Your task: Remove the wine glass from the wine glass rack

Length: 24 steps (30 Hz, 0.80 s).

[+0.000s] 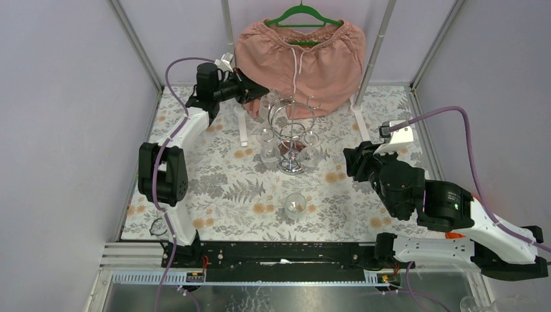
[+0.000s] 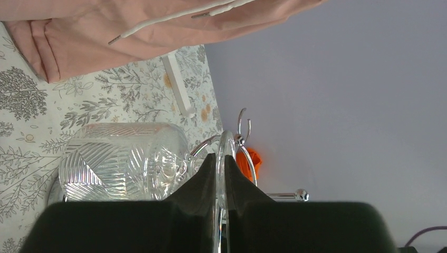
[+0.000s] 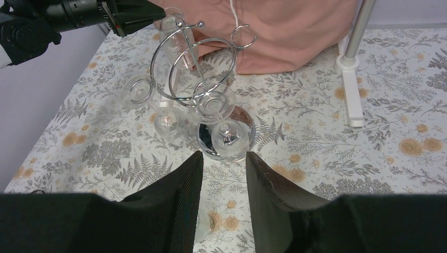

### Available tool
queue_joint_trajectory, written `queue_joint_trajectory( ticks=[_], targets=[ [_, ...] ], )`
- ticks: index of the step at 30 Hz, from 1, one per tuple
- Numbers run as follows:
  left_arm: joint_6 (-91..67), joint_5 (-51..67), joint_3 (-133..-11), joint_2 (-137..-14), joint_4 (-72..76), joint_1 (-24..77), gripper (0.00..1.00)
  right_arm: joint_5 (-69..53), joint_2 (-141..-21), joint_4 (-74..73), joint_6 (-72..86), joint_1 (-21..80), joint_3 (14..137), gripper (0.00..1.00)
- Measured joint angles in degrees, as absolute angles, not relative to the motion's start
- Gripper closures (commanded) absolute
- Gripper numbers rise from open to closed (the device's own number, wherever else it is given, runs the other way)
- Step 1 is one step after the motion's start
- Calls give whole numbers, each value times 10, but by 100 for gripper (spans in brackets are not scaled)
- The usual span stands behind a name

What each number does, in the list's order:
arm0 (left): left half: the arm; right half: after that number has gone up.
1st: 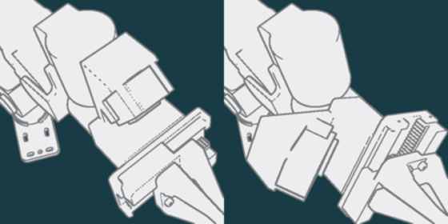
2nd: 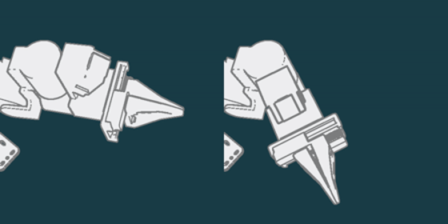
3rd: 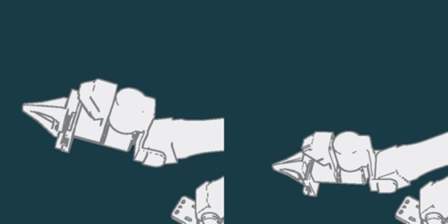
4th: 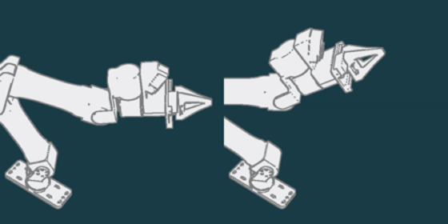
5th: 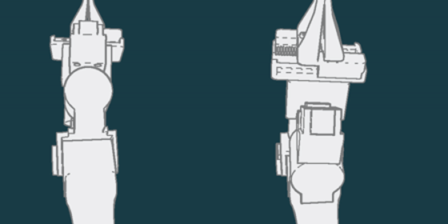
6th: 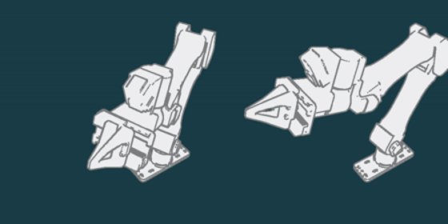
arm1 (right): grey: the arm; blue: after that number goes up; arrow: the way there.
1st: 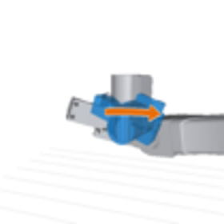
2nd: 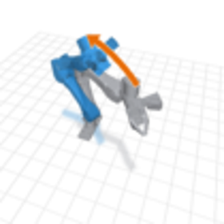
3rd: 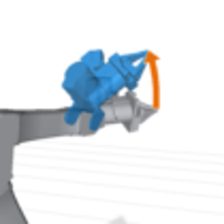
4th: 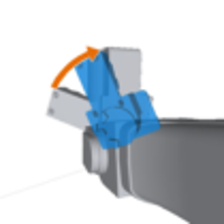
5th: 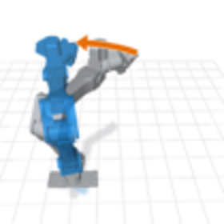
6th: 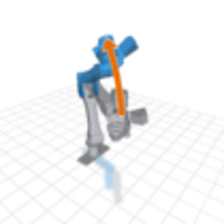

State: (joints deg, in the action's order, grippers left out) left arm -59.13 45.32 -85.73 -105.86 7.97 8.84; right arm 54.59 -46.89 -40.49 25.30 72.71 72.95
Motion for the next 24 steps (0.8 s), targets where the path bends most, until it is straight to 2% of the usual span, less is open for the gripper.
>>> queue_joint_trajectory(
  ticks=[9,18,24],
  targets=[
    [-655,493,-818,-1060,163,75,100,546,-469,-399,253,727,720,57],
    [-784,526,-799,-1107,339,70,100,546,-468,-397,254,727,714,57],
    [-837,530,-799,-1126,391,70,100,546,-467,-395,256,727,713,56]
  ],
)
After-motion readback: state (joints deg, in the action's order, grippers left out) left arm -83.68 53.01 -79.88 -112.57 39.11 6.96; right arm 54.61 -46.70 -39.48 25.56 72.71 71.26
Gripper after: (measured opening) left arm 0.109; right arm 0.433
